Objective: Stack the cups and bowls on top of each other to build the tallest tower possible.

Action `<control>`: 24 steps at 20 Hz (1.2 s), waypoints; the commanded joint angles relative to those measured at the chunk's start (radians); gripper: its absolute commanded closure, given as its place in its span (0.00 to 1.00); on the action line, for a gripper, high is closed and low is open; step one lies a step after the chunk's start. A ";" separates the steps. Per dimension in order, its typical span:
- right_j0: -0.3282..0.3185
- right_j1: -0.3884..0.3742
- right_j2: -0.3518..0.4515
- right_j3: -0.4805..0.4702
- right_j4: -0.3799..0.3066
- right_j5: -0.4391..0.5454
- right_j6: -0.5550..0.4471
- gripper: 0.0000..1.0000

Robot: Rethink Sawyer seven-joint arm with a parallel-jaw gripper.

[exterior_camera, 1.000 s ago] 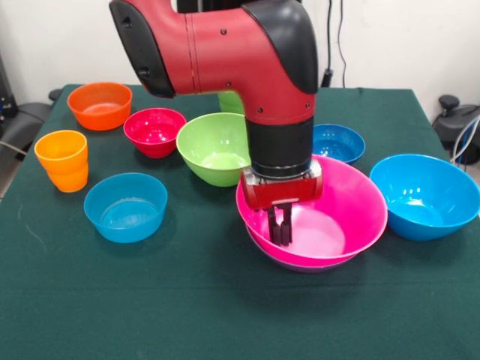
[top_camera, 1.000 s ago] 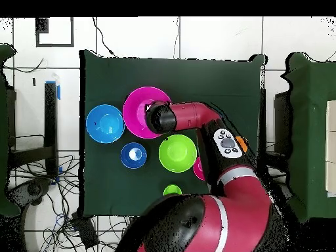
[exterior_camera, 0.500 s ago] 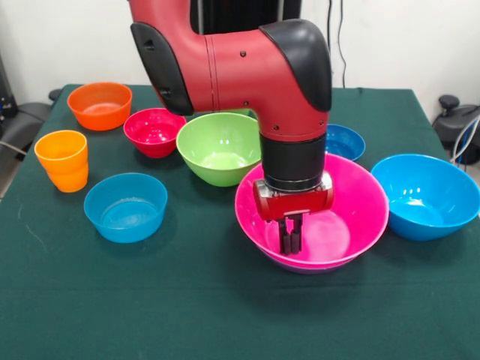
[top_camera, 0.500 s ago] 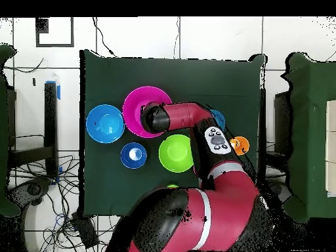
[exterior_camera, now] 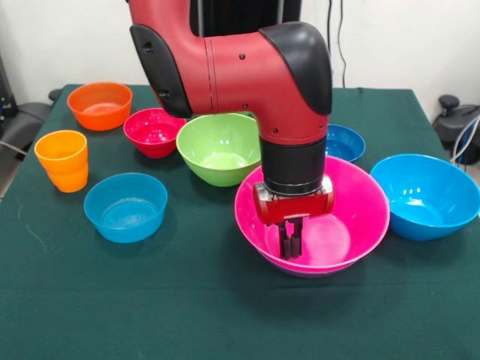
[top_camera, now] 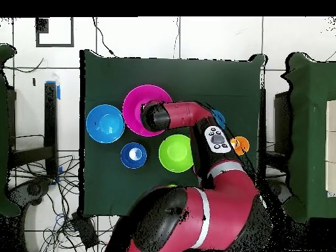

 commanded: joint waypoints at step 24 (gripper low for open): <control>-0.092 0.000 0.104 -0.039 -0.123 0.092 -0.229 1.00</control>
